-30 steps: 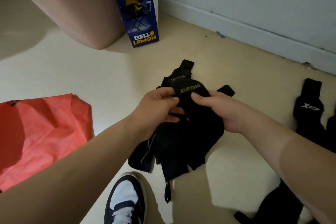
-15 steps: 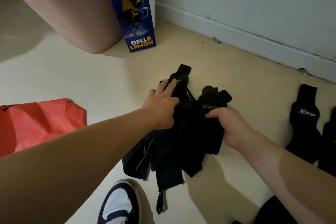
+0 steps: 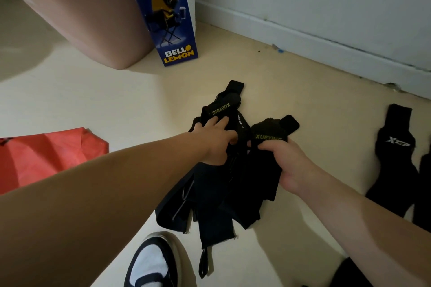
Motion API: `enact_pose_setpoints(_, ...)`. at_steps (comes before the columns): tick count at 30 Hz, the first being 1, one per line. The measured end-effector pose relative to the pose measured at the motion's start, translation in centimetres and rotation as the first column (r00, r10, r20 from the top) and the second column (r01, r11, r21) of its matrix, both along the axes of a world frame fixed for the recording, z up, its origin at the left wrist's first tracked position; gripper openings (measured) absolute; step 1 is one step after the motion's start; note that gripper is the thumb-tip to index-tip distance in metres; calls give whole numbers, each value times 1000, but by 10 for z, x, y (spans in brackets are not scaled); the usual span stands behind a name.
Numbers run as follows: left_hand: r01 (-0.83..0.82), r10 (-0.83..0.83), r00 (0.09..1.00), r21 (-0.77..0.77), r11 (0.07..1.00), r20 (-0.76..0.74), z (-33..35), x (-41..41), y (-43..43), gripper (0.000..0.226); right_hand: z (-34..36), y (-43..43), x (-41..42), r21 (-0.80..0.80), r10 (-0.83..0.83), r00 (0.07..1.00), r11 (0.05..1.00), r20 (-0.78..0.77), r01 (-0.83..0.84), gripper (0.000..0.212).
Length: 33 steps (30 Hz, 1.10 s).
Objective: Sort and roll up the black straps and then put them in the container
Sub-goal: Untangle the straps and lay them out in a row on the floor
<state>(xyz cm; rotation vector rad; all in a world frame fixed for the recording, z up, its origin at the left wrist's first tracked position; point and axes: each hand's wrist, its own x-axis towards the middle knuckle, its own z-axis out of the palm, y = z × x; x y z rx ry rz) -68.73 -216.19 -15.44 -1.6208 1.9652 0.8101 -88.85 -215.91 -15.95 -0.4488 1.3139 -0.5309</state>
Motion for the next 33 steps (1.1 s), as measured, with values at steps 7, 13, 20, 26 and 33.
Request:
enact_pose_setpoints(7,148,-152,984,51,988,95,-3,-4,6,73,-7,2,0,-22,2,998,1000,-67,-3,35)
enact_pose_setpoints(13,243,-250,953,62,968,170,1,-13,4,83,-10,2,-6,-28,6,993,1000,-122,-9,30)
enact_pose_setpoints(20,-101,84,989,-135,986,-121,14,-11,11,76,-14,2,-15,66,66,995,996,-79,-61,42)
enact_pose_setpoints(26,-744,465,571,-188,641,-676,58,-40,46,37,1,-4,-11,43,104,994,993,42,-105,42)
enact_pose_setpoints(33,-814,603,-286,521,257,-745,88,-51,46,25,25,-5,3,-368,420,897,862,136,-348,60)
